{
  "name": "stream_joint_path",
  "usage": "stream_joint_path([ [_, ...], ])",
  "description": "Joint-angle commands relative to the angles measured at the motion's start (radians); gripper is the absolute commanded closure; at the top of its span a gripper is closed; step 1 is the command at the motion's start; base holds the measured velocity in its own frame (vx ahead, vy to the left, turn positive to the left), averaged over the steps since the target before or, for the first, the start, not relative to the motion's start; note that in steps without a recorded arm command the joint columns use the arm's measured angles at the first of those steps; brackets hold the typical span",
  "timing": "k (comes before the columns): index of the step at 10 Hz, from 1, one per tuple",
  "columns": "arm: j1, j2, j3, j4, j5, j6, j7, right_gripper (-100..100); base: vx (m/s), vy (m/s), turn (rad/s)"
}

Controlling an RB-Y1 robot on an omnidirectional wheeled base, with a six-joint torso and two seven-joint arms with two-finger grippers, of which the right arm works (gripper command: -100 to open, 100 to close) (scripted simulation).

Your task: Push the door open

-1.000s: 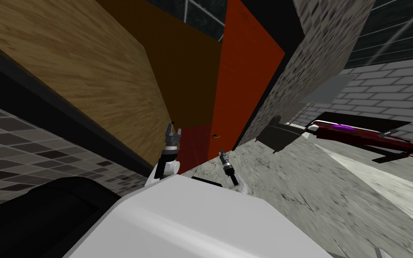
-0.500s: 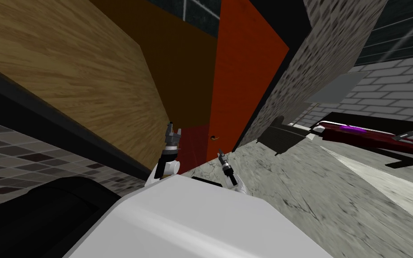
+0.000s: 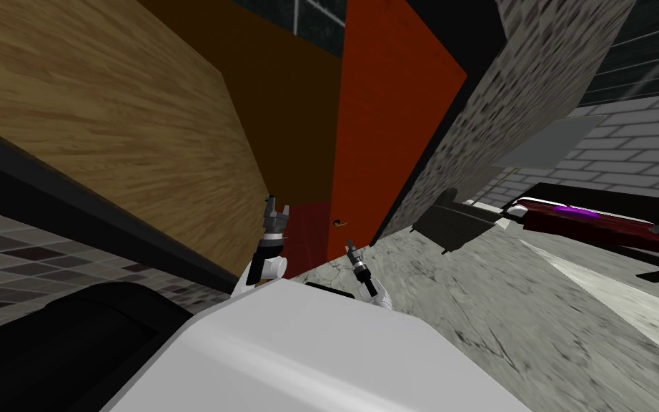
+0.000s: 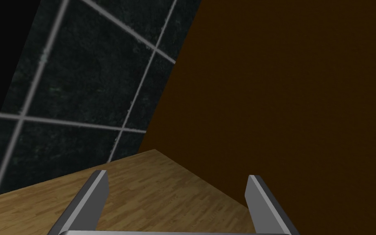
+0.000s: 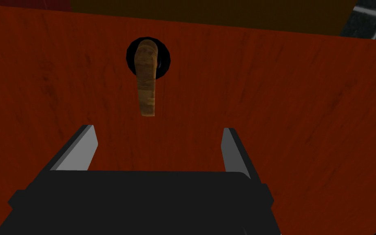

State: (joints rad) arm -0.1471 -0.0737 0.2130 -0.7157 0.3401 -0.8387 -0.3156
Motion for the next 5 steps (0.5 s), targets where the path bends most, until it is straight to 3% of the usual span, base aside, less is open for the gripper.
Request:
stream_joint_path([
  [1, -0.015, 0.005, 0.006, 0.037, 0.007, -0.01, -0.01, -100, 0.158, -0.133, 0.056],
  [5, -0.038, 0.012, 0.013, 0.097, 0.016, -0.027, -0.023, -100, 0.088, -0.091, 0.035],
])
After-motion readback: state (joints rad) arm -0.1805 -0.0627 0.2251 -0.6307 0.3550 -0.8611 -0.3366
